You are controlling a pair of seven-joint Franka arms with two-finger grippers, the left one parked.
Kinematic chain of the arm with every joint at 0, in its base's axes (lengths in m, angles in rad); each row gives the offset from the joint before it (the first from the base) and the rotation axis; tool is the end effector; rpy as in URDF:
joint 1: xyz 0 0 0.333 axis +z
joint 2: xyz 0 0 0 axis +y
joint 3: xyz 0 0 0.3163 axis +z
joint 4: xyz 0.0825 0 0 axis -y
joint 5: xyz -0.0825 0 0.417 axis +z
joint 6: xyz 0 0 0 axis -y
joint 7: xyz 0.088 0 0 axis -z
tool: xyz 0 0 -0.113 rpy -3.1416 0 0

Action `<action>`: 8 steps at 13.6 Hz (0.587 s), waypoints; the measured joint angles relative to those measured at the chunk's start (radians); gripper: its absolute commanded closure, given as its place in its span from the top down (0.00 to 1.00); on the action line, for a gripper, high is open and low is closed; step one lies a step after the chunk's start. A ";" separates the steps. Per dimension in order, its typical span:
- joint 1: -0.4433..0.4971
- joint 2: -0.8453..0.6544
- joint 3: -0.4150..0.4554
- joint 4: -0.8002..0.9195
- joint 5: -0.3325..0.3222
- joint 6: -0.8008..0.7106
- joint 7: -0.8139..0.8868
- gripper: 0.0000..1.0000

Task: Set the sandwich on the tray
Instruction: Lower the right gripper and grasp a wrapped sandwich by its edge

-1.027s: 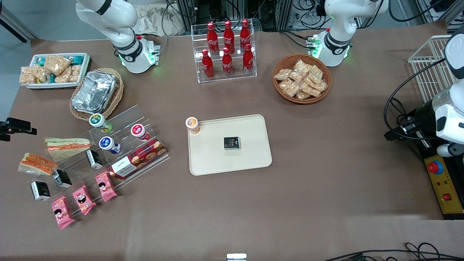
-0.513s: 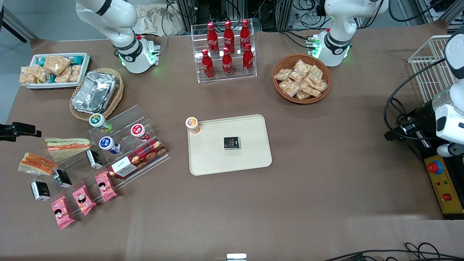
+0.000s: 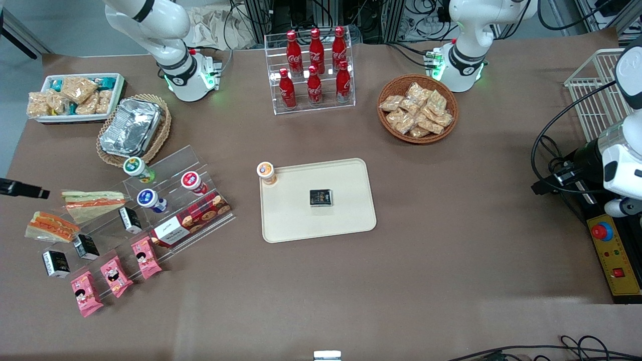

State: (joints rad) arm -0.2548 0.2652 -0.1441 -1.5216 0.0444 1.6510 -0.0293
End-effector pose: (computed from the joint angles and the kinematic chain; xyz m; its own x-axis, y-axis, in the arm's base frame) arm 0.6126 -0.2433 0.4855 0.9230 -0.3612 -0.1324 -0.3656 -0.9307 -0.0096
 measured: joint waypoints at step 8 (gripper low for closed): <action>-0.022 0.096 -0.005 -0.002 0.001 0.089 0.674 0.98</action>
State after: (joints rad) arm -0.2768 0.3610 -0.1493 -1.5232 0.0451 1.7404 0.6449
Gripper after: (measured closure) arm 0.013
